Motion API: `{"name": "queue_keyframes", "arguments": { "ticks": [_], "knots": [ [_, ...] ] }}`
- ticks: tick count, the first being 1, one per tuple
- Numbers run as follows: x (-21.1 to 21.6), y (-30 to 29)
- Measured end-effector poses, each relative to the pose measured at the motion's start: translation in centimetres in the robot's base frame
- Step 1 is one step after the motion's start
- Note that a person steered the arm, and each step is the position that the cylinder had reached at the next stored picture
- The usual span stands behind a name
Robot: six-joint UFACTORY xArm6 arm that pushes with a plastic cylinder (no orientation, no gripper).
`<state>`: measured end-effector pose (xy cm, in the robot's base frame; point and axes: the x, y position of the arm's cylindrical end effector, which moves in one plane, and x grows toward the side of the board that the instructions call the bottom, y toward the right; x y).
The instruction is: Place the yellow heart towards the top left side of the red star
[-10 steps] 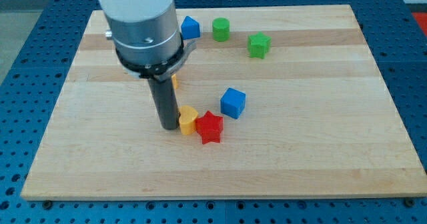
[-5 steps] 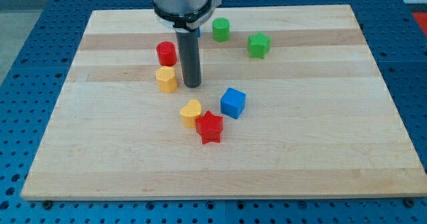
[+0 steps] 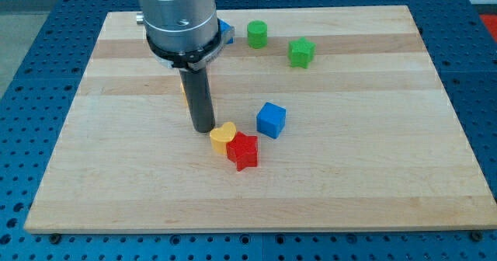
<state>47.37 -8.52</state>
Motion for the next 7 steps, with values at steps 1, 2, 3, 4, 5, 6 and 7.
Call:
{"name": "queue_keyframes", "arguments": {
  "ticks": [1, 2, 3, 4, 5, 6, 7],
  "knots": [
    [0.2, 0.9],
    [0.2, 3.0],
    [1.1, 4.6],
    [2.7, 4.5],
    [3.7, 3.1],
    [4.4, 1.1],
    [5.4, -0.4]
  ]
}}
